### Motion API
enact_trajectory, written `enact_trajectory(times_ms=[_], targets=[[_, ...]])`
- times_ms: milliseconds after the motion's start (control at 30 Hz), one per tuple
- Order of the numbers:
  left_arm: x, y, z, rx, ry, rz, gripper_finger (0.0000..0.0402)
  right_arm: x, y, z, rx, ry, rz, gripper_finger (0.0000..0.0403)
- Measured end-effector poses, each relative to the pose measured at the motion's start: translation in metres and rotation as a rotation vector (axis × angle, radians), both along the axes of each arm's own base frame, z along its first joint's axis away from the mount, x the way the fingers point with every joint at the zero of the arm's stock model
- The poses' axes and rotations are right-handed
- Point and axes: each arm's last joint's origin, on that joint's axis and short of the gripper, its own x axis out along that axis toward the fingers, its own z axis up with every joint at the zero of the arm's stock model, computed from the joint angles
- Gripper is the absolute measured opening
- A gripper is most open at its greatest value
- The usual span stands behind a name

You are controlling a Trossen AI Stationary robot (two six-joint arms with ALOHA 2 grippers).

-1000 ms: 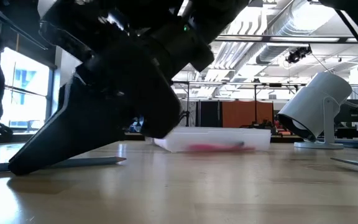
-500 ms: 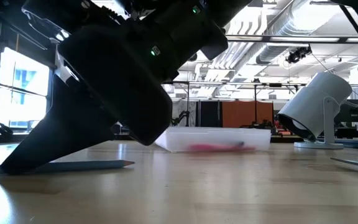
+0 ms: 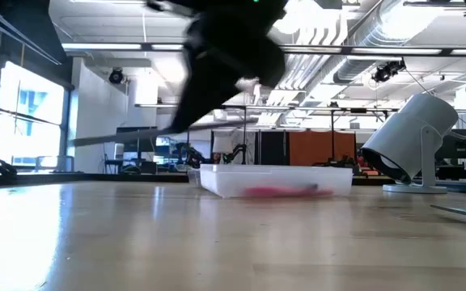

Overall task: Pick & place school supplies into a supply box
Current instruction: Put the blue pencil into the gray supply box

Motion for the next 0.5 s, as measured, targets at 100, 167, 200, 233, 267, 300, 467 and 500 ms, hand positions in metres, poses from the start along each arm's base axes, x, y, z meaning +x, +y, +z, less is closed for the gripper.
enact_trajectory(times_ms=[100,167,200,233,267,300,467,500], targets=[[0.000,0.000,0.000,0.000,0.000,0.000,0.0096,-0.019,-0.009,0.021,-0.101,0.061,-0.091,0.0004],[0.000,0.000,0.000,0.000,0.000,0.000,0.0096,-0.030,-0.015,0.036,-0.154,0.077,-0.158,0.0003],[0.000,0.000,0.000,0.001,0.001,0.000,0.0096,-0.036,-0.020,0.044,-0.180,0.086,-0.194,0.0002],[0.000,0.000,0.000,0.000,0.000,0.000,0.0096,-0.042,-0.025,0.050,-0.208,0.102,-0.230,0.0002],[0.000,0.000,0.000,0.000,0.000,0.000,0.0096,-0.048,-0.031,0.054,-0.229,0.128,-0.271,0.0003],[0.000,0.000,0.000,0.000,0.000,0.000,0.0096,-0.051,-0.037,0.055,-0.238,0.153,-0.316,0.0004],[0.000,0.000,0.000,0.000,0.000,0.000,0.0096,-0.062,-0.072,0.043,-0.249,0.264,-0.513,0.0003],[0.000,0.000,0.000,0.000,-0.001,0.000,0.0096,-0.063,-0.078,0.036,-0.256,0.277,-0.524,0.0002]])
